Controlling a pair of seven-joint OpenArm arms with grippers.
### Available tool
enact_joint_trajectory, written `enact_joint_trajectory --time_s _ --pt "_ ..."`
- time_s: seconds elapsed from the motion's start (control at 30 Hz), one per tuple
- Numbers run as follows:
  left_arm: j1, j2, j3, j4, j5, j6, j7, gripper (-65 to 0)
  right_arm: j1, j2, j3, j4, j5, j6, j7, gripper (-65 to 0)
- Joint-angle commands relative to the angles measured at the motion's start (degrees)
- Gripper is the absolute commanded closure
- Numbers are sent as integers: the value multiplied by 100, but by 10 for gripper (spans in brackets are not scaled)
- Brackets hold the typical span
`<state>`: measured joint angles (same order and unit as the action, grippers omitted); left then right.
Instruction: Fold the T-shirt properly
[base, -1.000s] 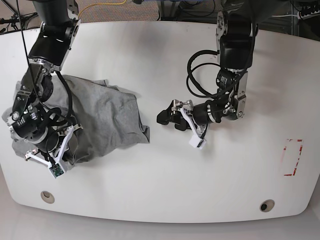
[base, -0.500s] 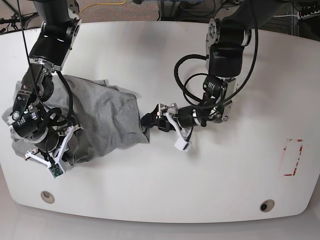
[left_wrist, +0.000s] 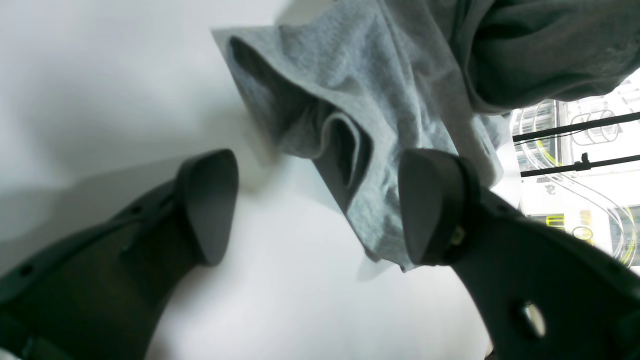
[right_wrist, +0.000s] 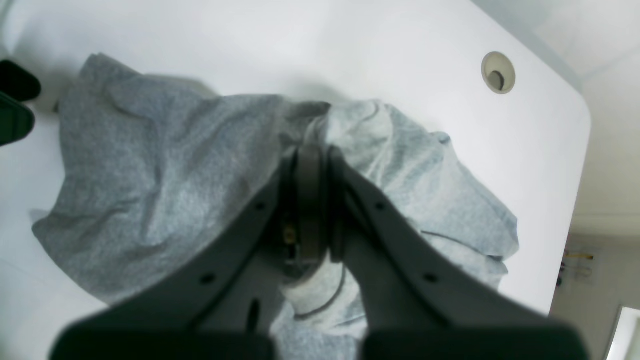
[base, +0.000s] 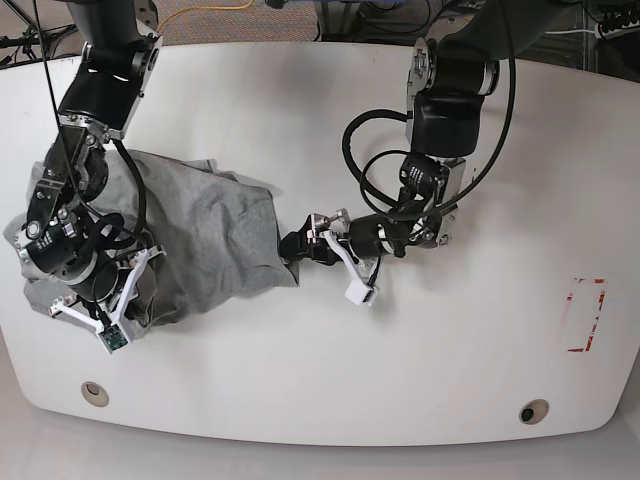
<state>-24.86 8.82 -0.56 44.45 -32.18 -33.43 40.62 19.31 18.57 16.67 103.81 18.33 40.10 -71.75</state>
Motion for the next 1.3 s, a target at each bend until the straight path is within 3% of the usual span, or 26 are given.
enact_joint_trajectory --time_s 0.0,0.47,1.27 --pt "-153 18 84 135 -121 -27 -110 -491 185 100 28 67 78 -10 135 0" --pt "-323 18 1027 -181 -533 -305 -346 -485 151 97 2 88 70 -10 139 0" --pt "-290 18 1065 -749 -214 -133 -791 -453 22 95 1 89 69 -10 156 -1"
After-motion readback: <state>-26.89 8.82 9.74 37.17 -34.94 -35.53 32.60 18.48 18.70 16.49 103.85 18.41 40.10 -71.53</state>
